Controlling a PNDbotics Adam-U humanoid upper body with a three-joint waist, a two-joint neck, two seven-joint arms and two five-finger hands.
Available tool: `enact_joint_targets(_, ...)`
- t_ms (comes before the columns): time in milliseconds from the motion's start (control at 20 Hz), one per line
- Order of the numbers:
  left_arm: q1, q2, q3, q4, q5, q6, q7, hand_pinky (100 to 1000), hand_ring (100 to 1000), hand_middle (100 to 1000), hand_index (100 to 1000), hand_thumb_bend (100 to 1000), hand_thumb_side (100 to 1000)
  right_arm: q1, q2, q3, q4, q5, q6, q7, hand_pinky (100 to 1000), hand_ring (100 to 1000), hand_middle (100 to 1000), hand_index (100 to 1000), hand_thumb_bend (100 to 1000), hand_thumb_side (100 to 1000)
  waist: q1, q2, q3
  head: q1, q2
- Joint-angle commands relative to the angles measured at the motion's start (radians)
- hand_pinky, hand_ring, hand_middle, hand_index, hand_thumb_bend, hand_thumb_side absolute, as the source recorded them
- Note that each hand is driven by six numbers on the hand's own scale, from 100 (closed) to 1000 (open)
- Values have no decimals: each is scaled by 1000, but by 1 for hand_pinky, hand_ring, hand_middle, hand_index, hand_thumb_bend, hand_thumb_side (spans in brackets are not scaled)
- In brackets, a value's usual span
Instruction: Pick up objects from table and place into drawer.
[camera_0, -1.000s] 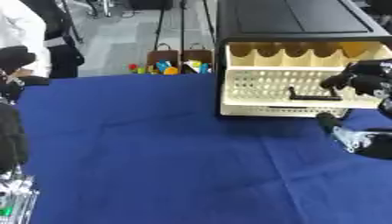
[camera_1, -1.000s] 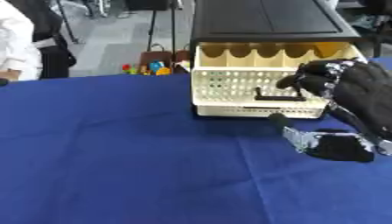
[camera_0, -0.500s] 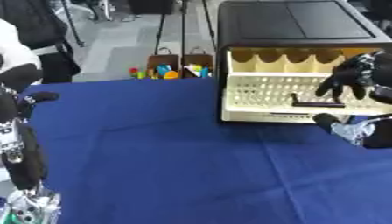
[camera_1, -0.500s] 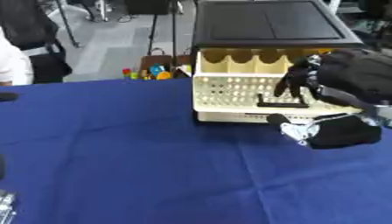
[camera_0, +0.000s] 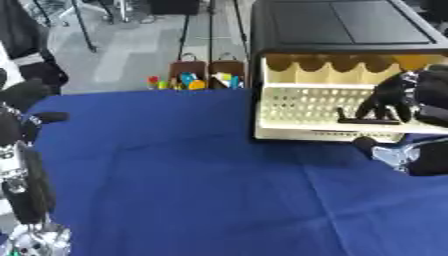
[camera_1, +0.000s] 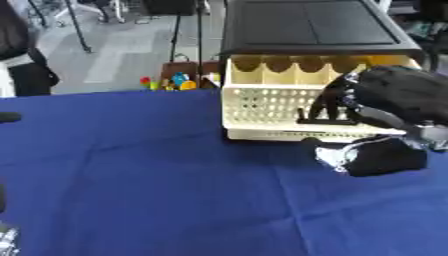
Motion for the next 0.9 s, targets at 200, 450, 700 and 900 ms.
enact_joint_targets(200,-6,1,-3,-13,8,-6,-9,562,757,702,928,425,936,-17,-10,-5,-15,16,21,-4,142,445,540,756,274,844,-4,-10,2,-3,-17)
enact_joint_targets(450,-5,-2,-4,-13,12,-9,-17,563,758,703,928,419,936,-14,-7,-2,-15,35,38,-2,150,459,560,765,275,847,-3,-10,8,-6,-31)
enact_joint_targets(700,-3,-5,-4,-13,16,-14,-22,564,759,704,929,417,937,-14,-4,0,-15,60,50,-2,150,460,566,767,275,847,-4,-8,15,-9,-44)
enact_joint_targets(900,-3,-6,-4,-13,18,-18,-25,564,759,704,928,415,937,-10,-3,2,-15,74,59,-5,150,462,569,768,275,847,-5,-4,17,-8,-52)
